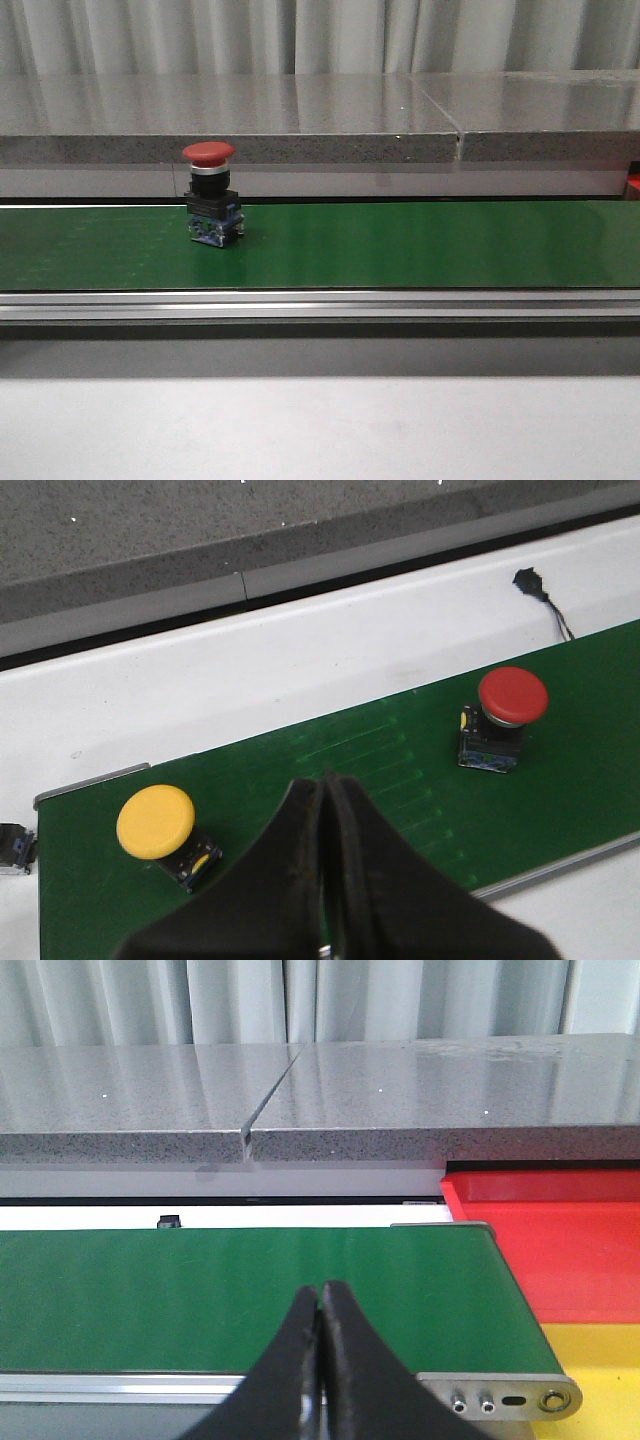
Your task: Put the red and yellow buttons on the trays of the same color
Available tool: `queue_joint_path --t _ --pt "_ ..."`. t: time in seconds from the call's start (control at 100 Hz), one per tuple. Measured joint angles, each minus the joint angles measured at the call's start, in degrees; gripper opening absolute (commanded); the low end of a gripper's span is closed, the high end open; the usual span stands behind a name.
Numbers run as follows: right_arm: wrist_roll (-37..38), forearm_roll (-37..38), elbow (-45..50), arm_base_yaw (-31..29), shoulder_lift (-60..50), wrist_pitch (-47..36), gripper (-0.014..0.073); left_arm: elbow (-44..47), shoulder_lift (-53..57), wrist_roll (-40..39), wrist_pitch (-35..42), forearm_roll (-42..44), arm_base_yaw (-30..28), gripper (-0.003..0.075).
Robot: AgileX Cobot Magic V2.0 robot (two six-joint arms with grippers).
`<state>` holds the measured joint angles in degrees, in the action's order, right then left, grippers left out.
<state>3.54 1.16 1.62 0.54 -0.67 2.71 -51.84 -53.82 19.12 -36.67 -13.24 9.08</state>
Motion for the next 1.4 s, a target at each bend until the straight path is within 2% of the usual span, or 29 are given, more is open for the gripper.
queue_joint_path --t 0.39,0.58,0.64,0.79,1.02,1.4 --pt "0.0 0.0 0.0 0.0 0.0 -0.25 -0.0116 10.57 18.57 0.0 -3.26 -2.78 0.0 -0.0021" --pt "0.0 0.0 0.0 0.0 0.0 -1.26 -0.0116 13.46 24.41 0.0 -5.46 -3.69 0.0 -0.0021" --pt "0.0 0.0 -0.85 0.0 0.0 0.62 -0.0116 14.05 25.51 0.0 -6.32 -3.69 0.0 -0.0021" --pt "0.0 0.0 -7.56 0.0 1.73 8.25 -0.0116 14.41 26.74 0.0 -7.71 -3.69 0.0 -0.0021" --pt "0.0 -3.61 -20.85 0.0 12.47 20.88 -0.0116 14.41 26.75 0.0 -7.81 -3.69 0.0 -0.0021" --pt "-2.43 -4.5 -38.86 0.25 34.33 29.86 -0.0116 14.41 26.75 0.0 -7.81 -3.69 0.0 -0.0021"
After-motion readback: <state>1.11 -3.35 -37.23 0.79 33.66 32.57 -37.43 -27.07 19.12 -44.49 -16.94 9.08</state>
